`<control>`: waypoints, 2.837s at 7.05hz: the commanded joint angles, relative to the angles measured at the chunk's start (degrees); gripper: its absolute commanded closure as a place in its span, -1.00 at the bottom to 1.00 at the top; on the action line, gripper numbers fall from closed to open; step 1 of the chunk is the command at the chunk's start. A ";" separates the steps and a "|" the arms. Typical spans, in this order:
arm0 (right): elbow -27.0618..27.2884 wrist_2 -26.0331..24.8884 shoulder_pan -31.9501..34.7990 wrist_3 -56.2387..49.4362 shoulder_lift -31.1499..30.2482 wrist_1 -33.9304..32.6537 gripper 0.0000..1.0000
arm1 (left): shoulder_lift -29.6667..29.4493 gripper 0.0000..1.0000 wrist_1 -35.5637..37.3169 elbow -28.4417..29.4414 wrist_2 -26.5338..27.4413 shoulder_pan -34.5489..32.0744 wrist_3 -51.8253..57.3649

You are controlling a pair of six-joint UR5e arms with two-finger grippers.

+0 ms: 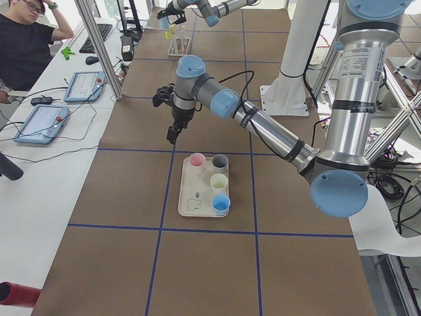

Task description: Transfer IKEA cup to right arm and place on rack

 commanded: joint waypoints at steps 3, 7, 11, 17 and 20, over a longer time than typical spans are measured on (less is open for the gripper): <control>-1.49 -0.07 -1.42 0.92 0.09 2.35 0.40 | 0.00 -1.00 0.00 0.02 0.00 0.00 -0.09; -1.23 -0.24 -2.12 0.75 -1.05 2.00 -0.50 | 0.00 -1.00 -0.09 0.54 0.00 0.09 -0.09; -0.96 -0.51 -2.74 0.75 -0.62 2.00 -0.98 | 0.00 -1.00 -0.09 0.63 -0.09 0.09 -0.09; 7.81 19.04 -2.74 53.08 2.12 2.17 -0.98 | 4.99 -1.00 -14.55 5.90 0.61 0.09 -3.75; 13.96 23.49 -8.42 98.98 2.02 2.79 -0.98 | 6.86 -1.00 -22.75 9.05 0.70 0.96 -12.28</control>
